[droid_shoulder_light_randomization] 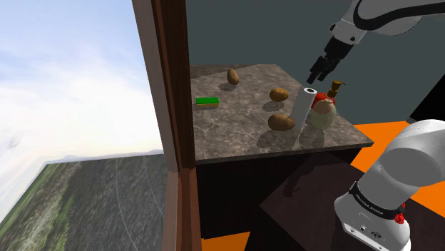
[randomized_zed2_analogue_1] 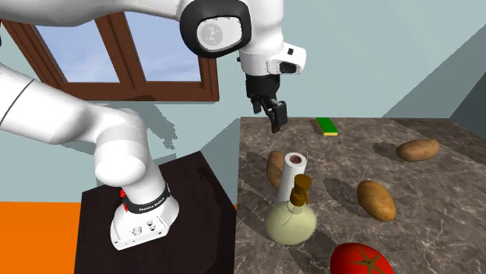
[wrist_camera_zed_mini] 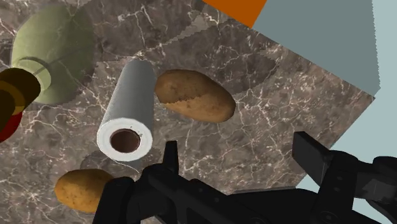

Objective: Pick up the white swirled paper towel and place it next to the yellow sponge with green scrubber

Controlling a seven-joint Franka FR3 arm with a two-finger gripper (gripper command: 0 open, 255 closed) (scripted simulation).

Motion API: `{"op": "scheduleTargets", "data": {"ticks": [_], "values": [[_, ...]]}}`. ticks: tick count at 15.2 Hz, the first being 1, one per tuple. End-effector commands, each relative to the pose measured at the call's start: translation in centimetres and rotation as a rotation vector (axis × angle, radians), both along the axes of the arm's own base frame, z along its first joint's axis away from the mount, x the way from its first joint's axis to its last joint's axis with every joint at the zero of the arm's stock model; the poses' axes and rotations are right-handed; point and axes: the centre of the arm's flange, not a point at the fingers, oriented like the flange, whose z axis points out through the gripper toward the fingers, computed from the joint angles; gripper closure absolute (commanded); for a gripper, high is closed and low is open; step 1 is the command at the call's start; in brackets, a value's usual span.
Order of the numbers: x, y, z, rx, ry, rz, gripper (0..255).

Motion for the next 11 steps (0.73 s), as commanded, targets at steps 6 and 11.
{"op": "scheduleTargets", "data": {"ticks": [6, 11], "values": [[0.3, -7.4, -5.5, -0.006, -0.031, 0.015, 0], [0.8, -9.9, -8.4, -0.008, -0.041, 0.019, 0]]}}
